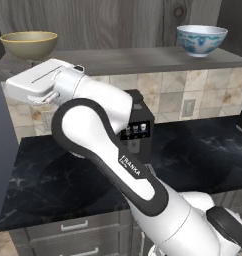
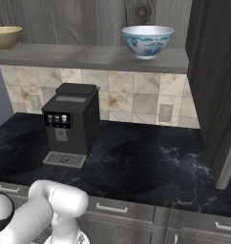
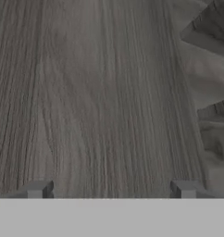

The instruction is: Move the bowls from the cabinet to the plates on the dining table.

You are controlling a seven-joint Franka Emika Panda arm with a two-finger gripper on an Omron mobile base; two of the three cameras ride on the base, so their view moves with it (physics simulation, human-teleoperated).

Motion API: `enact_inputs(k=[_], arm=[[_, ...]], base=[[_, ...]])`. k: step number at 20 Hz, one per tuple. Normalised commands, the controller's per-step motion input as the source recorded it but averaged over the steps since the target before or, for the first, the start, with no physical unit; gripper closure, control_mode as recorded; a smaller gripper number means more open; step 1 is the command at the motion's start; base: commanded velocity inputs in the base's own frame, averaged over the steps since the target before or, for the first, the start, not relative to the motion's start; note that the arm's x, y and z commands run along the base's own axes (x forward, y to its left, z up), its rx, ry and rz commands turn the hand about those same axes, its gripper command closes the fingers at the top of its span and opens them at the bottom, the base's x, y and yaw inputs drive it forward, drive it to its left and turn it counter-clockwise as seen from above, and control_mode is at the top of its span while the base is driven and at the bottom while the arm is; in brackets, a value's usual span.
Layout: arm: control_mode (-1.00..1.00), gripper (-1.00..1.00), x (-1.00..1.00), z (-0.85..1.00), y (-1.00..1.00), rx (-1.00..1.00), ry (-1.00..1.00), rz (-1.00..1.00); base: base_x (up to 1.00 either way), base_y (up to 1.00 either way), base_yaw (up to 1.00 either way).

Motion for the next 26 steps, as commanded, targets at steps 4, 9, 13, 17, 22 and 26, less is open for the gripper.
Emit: enact_inputs(k=[4, 9, 13, 17, 22, 26], arm=[[-1.0, -1.0, -0.13, 0.15, -0.29, 0.13, 0.12, -0.11], [-1.0, -1.0, -0.06, 0.07, -0.32, 0.15, 0.12, -0.07], [-1.0, -1.0, -0.05, 0.06, -0.23, 0.15, 0.16, -0.07], [-1.0, -1.0, -0.06, 0.07, -0.19, 0.14, 0.17, -0.08], [-1.0, -1.0, -0.04, 0.12, -0.23, 0.11, 0.18, -0.09], [-1.0, -1.0, -0.04, 0.14, -0.26, 0.08, 0.19, -0.1]], base=[[0.0, 0.0, 0.0], [0.0, 0.0, 0.0], [0.0, 0.0, 0.0], [0.0, 0.0, 0.0], [0.0, 0.0, 0.0], [0.0, 0.0, 0.0]])
